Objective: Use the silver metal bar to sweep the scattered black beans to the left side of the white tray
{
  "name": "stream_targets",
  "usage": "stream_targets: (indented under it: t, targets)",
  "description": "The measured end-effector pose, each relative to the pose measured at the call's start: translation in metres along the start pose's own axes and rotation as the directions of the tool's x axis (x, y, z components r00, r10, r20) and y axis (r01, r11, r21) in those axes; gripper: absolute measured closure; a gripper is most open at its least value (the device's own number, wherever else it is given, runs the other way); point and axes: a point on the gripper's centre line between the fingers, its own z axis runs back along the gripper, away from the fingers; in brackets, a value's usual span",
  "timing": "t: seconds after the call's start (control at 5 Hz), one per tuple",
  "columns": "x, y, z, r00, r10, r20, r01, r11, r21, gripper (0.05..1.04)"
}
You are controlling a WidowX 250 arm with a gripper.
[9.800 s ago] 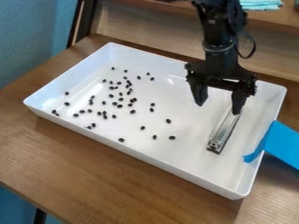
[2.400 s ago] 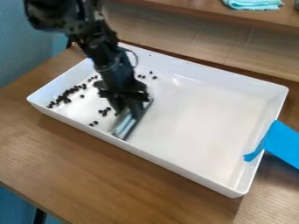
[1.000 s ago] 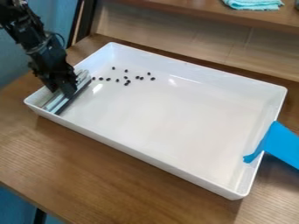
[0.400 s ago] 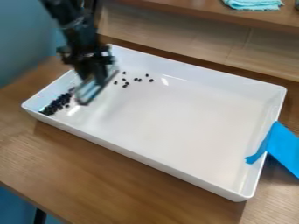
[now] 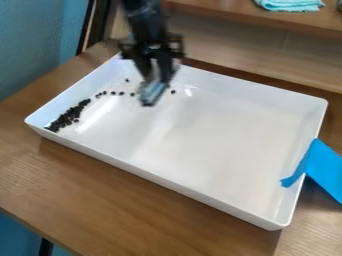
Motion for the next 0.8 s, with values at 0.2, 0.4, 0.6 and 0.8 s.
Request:
stream_targets:
  t: [0.2, 0.4, 0.6, 0.8]
  targets:
    - [0.003, -0.028, -0.031, 1.0, 0.007, -0.016, -0.007, 0.999, 0.031, 0.711]
    - [0.008, -0.037, -0.052, 1.0, 0.02, 0.001, -0.02, 0.998, 0.064, 0.711]
    - [0.015, -0.035, -0.063, 0.999, 0.035, 0.016, -0.037, 0.996, 0.087, 0.711]
    - [0.021, -0.032, -0.071, 0.999, 0.041, 0.026, -0.043, 0.994, 0.096, 0.711]
